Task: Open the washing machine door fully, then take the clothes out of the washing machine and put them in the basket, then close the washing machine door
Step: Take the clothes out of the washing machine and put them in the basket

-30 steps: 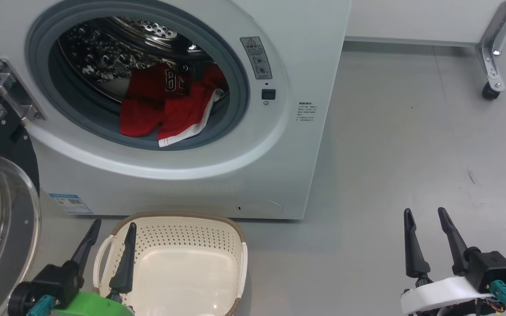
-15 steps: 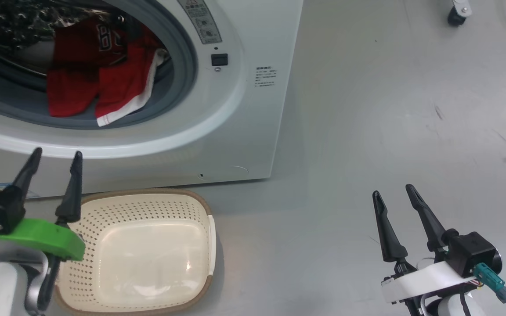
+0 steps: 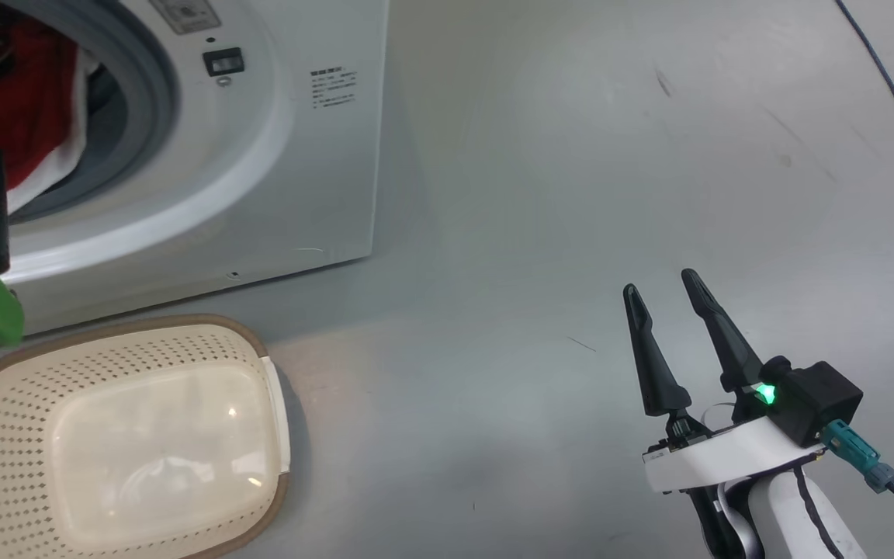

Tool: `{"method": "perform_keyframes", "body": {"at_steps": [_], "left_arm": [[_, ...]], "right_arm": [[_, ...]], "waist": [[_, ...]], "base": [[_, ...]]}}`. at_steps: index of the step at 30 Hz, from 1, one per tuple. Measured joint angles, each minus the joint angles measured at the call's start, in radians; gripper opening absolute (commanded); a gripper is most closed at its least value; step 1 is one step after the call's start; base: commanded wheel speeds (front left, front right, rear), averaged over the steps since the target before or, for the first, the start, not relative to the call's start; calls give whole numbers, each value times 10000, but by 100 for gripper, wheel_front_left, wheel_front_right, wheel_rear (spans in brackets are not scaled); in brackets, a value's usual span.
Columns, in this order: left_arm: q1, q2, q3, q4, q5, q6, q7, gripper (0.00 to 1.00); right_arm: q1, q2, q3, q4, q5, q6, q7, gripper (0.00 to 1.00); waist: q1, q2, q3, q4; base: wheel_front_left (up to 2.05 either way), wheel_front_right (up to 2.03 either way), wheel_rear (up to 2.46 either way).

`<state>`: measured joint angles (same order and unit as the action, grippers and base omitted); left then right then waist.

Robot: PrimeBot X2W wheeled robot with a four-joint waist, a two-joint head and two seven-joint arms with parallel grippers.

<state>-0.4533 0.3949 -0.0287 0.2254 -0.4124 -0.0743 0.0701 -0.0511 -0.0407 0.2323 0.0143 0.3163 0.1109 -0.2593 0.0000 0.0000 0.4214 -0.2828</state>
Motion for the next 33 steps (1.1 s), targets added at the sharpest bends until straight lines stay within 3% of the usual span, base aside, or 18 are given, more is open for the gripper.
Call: {"method": "perform_keyframes", "body": {"at_steps": [6, 16, 25, 33], "left_arm": [[-685, 259, 146, 886, -27, 92, 667, 100], [-1687, 305, 685, 2207, -410, 663, 1442, 100], [-2582, 293, 903, 3099, -453, 1312, 1766, 100], [-3136, 263, 880, 3668, -529, 1325, 2082, 100]], "right_arm": [[-234, 2, 188, -4, 188, -174, 0, 100], [-311, 6, 374, -6, 368, -441, -2, 100], [-337, 10, 518, -19, 368, -610, 0, 100], [-482, 10, 698, -17, 366, -614, 0, 100]], "waist": [[0, 0, 522, -749], [0, 0, 1040, -1617], [0, 0, 1202, -1777], [0, 0, 1250, -1788]], "base": [[0, 0, 0], [0, 0, 0], [0, 0, 0], [0, 0, 0]]}}
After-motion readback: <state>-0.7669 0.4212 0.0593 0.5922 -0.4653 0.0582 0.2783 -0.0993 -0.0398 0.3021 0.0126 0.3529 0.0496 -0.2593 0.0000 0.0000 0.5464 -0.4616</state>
